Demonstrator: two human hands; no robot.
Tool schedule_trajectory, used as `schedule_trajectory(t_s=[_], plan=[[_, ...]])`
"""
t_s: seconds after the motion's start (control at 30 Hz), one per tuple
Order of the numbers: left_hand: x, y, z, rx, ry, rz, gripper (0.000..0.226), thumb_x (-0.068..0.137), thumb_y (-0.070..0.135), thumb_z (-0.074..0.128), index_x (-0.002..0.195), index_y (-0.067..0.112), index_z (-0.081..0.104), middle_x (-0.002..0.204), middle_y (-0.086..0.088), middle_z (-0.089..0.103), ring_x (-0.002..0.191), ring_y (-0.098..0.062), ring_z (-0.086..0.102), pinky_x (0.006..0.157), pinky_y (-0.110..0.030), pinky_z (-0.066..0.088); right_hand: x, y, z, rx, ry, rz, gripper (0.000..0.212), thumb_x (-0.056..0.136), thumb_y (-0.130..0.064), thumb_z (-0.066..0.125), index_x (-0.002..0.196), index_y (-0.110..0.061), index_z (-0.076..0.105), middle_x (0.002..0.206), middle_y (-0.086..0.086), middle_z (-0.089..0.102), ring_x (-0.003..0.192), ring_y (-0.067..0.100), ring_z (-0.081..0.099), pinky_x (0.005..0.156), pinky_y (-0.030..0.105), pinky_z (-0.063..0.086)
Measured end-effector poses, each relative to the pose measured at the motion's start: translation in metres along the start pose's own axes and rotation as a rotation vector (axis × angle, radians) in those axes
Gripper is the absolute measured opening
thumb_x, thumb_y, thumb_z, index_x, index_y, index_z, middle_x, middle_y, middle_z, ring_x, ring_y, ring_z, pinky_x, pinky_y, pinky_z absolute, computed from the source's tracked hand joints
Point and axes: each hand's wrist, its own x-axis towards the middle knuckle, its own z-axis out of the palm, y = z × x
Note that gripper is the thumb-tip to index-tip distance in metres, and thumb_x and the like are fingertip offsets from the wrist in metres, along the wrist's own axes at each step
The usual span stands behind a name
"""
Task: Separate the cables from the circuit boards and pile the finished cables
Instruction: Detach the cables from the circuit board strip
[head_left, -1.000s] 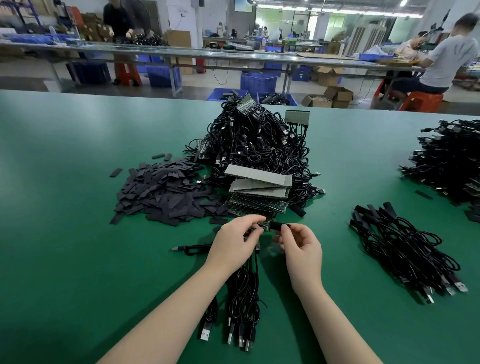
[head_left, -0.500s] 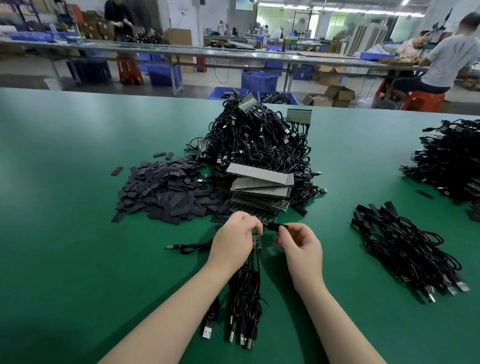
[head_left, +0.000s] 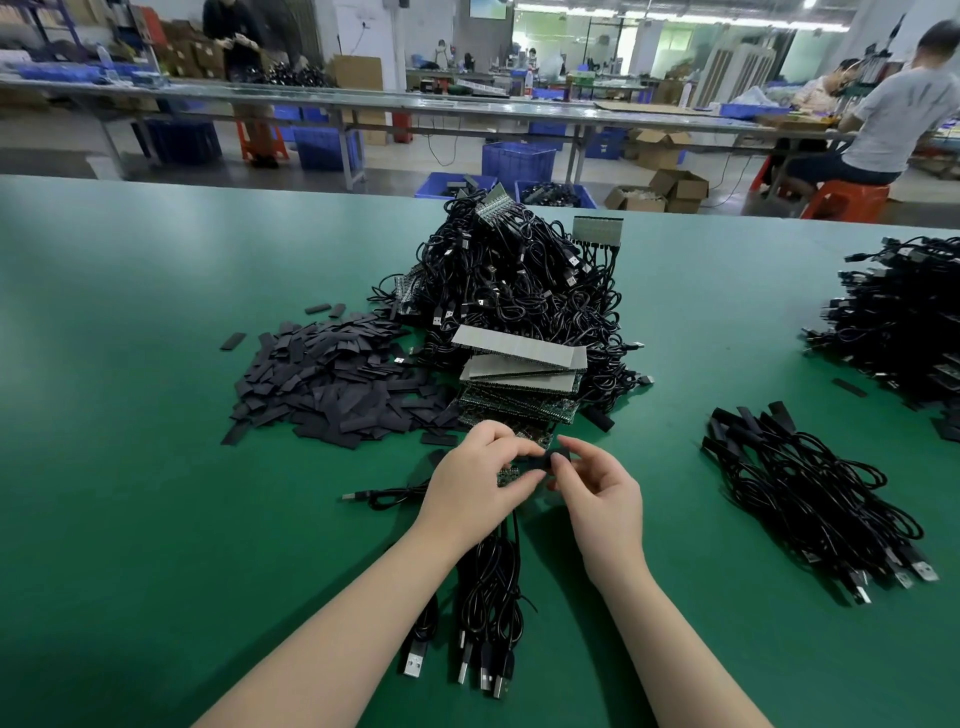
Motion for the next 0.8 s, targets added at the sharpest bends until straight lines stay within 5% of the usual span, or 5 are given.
schedule_trajectory(t_s=[0.4,0.53,0.8], plan=[[0.0023,-0.0022,-0.0005,-0.001,-0.018,-0.041,0.029,0.09,0.039,0.062,0.118,0.036,0.066,0.098,0.025,0.049,0.086,0.001,0.054,0.074,-0.021,0.049,-0.0013,-0.0007,-0.0026,0.036,-0.08,0.031,0.029,0.091,-0.011,0.072,0.116,-0.026,0.07,0.075,-0.004,0.069,0.071,0.01,0.062,0.076,0.028,0.057],[0.0024,-0.0018,-0.002,-0.018,-0.031,-0.031,0.026,0.093,0.035,0.059,0.117,0.034,0.067,0.098,0.026,0.051,0.09,0.003,0.053,0.074,-0.017,0.047,-0.0015,-0.0032,-0.0016,0.058,-0.113,0.043,0.022,0.087,-0.01,0.075,0.101,-0.027,0.076,0.081,-0.005,0.076,0.073,0.005,0.068,0.071,0.018,0.055],[0.0007,-0.0013,-0.0002,0.021,-0.029,0.008,0.023,0.089,0.019,0.059,0.102,0.031,0.073,0.097,0.015,0.058,0.088,-0.004,0.054,0.073,-0.032,0.05,-0.0029,-0.0028,0.0004,-0.013,-0.092,0.01,0.015,0.085,-0.017,0.079,0.09,-0.031,0.079,0.085,-0.008,0.077,0.08,0.003,0.07,0.072,0.013,0.051]])
